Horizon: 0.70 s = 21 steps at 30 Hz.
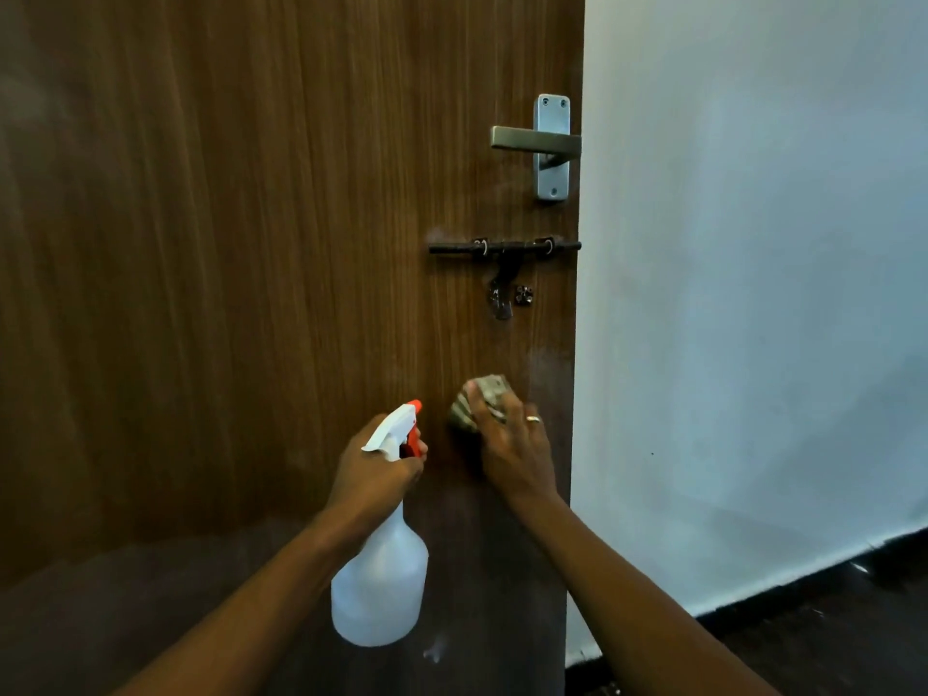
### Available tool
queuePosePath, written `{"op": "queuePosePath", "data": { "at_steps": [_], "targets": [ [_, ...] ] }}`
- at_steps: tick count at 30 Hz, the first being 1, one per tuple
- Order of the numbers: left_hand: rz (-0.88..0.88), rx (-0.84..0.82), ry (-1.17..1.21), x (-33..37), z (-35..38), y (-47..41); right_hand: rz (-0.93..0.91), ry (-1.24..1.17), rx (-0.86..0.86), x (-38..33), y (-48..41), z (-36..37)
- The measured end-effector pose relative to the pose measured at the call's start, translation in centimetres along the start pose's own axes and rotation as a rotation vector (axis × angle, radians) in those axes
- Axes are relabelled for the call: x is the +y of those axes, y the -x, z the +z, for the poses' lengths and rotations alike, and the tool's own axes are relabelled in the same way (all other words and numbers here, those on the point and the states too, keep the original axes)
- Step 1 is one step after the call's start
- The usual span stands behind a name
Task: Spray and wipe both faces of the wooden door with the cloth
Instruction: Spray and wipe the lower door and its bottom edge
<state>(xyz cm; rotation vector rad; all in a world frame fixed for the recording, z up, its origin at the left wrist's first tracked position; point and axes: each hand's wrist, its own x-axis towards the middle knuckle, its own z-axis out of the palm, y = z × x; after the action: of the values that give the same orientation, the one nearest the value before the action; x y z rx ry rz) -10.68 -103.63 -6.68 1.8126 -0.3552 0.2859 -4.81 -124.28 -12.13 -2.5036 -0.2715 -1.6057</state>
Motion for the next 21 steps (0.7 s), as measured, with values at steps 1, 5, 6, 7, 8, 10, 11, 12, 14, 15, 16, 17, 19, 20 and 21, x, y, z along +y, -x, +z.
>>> {"op": "queuePosePath", "data": {
  "at_steps": [1, 5, 6, 7, 8, 10, 11, 12, 14, 15, 16, 17, 19, 20, 21],
  "targets": [
    [-0.004, -0.008, 0.006, -0.1, 0.3, 0.0, 0.126, -0.050, -0.014, 1.0, 0.6, -0.8],
    [0.005, -0.029, 0.022, -0.3, 1.5, -0.3, 0.786, -0.186, 0.282, 3.9, -3.3, -2.9],
    [0.002, -0.034, 0.033, -0.3, 1.9, -0.4, 0.772, -0.190, 0.294, 3.7, -4.7, -3.3],
    [-0.002, -0.045, 0.031, -0.3, 2.4, -0.4, 0.693, -0.170, 0.282, 3.2, -5.7, -3.5],
    [-0.006, -0.059, 0.021, -0.3, 3.0, -0.4, 0.586, -0.106, 0.263, 2.8, -6.1, -3.2],
    [0.000, -0.084, 0.000, -0.5, 4.4, -0.2, 0.391, 0.019, 0.217, 2.7, -5.8, -2.1],
    [0.006, -0.097, -0.001, -0.7, 5.0, -0.1, 0.318, 0.050, 0.198, 3.3, -4.9, -1.5],
    [0.012, -0.105, 0.001, -0.9, 5.4, -0.1, 0.249, 0.065, 0.175, 4.0, -3.6, -1.0],
    [0.003, -0.119, 0.006, -1.8, 6.3, 0.3, 0.172, 0.082, 0.155, 5.7, 0.1, -0.1],
    [-0.017, -0.124, 0.011, -2.3, 6.6, 0.6, 0.199, 0.080, 0.157, 6.6, 1.6, 0.0],
    [-0.039, -0.131, 0.019, -3.0, 7.0, 0.9, 0.287, 0.049, 0.169, 7.5, 2.5, -0.1],
    [-0.057, -0.144, 0.022, -3.5, 7.3, 1.2, 0.412, 0.012, 0.189, 8.1, 2.4, -0.3],
    [-0.065, -0.182, 0.024, -4.6, 7.8, 1.8, 0.597, -0.047, 0.235, 8.4, 0.9, -0.4],
    [-0.072, -0.200, 0.025, -5.2, 8.0, 2.0, 0.621, -0.068, 0.269, 8.1, 0.1, -0.5],
    [-0.086, -0.208, 0.025, -5.9, 8.3, 2.2, 0.621, -0.107, 0.298, 7.6, -0.2, -0.6]
  ]
}}
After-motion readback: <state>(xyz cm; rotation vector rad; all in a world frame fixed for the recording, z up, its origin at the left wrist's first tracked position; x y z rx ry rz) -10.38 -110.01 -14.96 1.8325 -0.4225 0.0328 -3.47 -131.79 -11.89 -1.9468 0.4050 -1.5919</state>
